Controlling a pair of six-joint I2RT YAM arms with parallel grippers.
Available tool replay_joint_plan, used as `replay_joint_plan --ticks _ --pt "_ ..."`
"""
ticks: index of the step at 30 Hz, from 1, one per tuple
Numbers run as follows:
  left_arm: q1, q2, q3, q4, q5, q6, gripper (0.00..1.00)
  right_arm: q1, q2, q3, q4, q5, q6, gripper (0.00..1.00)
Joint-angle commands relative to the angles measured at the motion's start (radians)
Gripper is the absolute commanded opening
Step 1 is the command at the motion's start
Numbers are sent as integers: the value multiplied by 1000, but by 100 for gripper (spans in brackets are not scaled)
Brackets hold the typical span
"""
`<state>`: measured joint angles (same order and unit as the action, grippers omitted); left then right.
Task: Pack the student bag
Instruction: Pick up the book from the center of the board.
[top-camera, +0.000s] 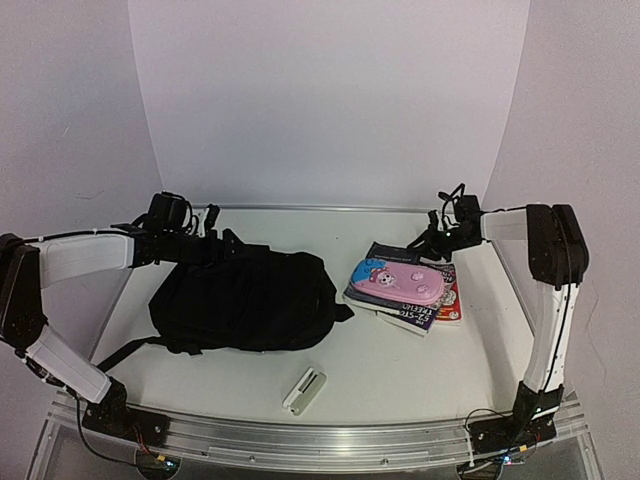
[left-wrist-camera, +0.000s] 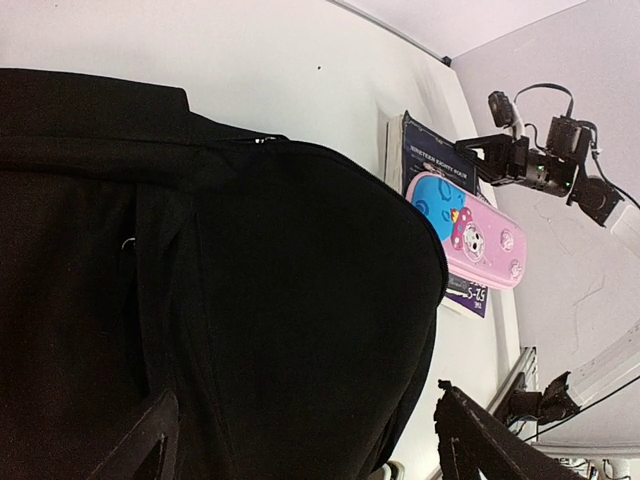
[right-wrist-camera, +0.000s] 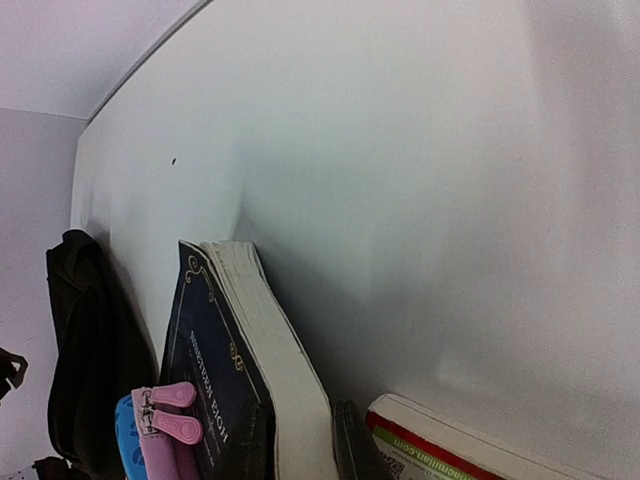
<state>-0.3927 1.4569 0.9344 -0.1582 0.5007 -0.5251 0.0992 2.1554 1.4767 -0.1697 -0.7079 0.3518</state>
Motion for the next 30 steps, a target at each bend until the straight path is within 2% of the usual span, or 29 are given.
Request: replay_joint_plan --ticks 1,6,14,21,30 --pt "0 -43 -14 11 -6 -2 88 -6 -195 -24 27 164 -40 3" --pt "-1 -53 -10 13 7 1 88 -7 -345 -85 24 334 -58 0" --pt "-2 -58 24 9 18 9 88 -7 -558 -125 4 437 -80 0" --pt "-12 -37 75 74 104 22 88 24 -716 -73 -49 322 -60 0" --pt "-132 22 279 96 207 89 87 226 -797 10 -74 161 18 0"
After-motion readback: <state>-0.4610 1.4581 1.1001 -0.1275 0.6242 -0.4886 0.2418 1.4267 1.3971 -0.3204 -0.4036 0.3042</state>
